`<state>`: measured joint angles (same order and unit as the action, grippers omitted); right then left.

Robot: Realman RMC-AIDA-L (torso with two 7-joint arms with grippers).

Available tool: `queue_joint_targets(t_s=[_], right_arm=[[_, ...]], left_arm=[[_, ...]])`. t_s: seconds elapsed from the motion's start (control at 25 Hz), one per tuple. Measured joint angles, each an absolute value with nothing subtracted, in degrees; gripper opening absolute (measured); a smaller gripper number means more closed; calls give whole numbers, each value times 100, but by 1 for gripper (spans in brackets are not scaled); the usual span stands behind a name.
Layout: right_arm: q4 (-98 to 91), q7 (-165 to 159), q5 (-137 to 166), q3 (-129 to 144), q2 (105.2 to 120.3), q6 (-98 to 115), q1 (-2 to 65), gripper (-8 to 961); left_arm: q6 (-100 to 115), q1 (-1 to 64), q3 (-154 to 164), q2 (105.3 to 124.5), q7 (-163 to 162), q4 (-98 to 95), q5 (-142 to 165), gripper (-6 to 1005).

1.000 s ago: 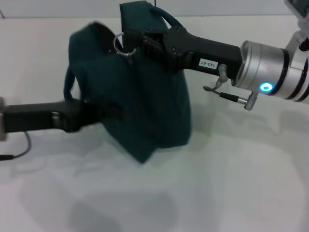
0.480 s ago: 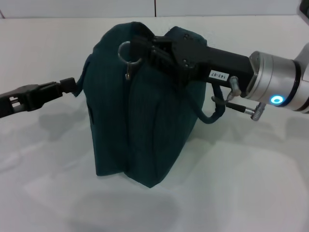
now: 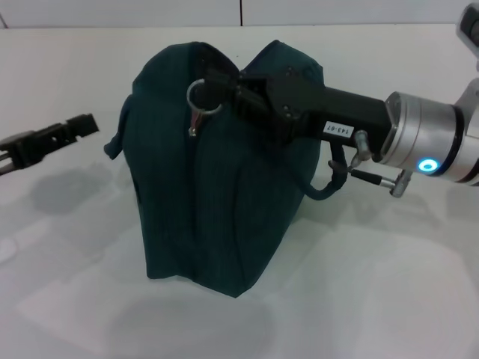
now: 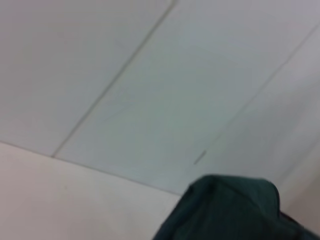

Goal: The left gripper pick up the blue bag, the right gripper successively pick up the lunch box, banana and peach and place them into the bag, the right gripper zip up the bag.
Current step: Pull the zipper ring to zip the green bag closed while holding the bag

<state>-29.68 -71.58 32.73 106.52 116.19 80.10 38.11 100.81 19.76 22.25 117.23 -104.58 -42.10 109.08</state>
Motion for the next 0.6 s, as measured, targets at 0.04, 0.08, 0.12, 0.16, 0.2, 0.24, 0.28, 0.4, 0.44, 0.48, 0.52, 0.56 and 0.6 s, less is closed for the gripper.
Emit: queue_joint_targets(t_s=[0.04, 0.08, 0.12, 0.16, 0.2, 0.24, 0.28, 0.4, 0.44, 0.48, 0.52, 0.56, 0.6], right_arm=[[-2968, -7156, 3272, 10662, 11619, 8009, 3811, 78], [-2967, -7155, 3271, 10674, 11619, 8008, 3811, 78], [-2966, -7154, 3271, 10676, 11619, 8007, 3811, 78], [-2966, -7154, 3271, 10678, 11619, 8007, 3811, 78], [-2965, -7154, 3271, 10680, 11619, 8008, 3811, 78], [-2964, -7154, 3271, 10682, 11619, 8009, 3811, 78], [-2963, -7154, 3271, 10684, 11619, 8011, 3811, 78], [-2962, -7154, 3281, 10687, 11619, 8013, 3803, 79], [-2961, -7154, 3289, 10688, 11619, 8013, 3789, 79], [-2961, -7154, 3295, 10689, 11619, 8014, 3772, 79], [-2961, -7154, 3299, 10692, 11619, 8014, 3755, 79], [-2961, -7154, 3300, 10693, 11619, 8009, 3744, 79], [-2961, -7154, 3300, 10696, 11619, 8002, 3739, 79]], left_arm=[[10081, 1971, 2152, 11728, -10453, -4210, 10907, 336], [10081, 1968, 2118, 11729, -10443, -4210, 10902, 356], [10081, 1966, 2078, 11729, -10427, -4210, 10893, 355], [10080, 1962, 2048, 11728, -10412, -4210, 10884, 355], [10080, 1958, 2039, 11728, -10406, -4210, 10882, 354], [10081, 1947, 2027, 11727, -10400, -4210, 10882, 353], [10088, 1931, 2032, 11719, -10400, -4210, 10884, 352], [10207, 1864, 2063, 11678, -10399, -4229, 10903, 350], [10275, 1842, 2071, 11664, -10398, -4248, 10912, 352], [10387, 1823, 2075, 11651, -10397, -4278, 10922, 354], [10527, 1810, 2083, 11634, -10397, -4309, 10945, 355], [10638, 1805, 2091, 11623, -10397, -4332, 10968, 357], [10752, 1803, 2116, 11608, -10409, -4369, 10996, 359]])
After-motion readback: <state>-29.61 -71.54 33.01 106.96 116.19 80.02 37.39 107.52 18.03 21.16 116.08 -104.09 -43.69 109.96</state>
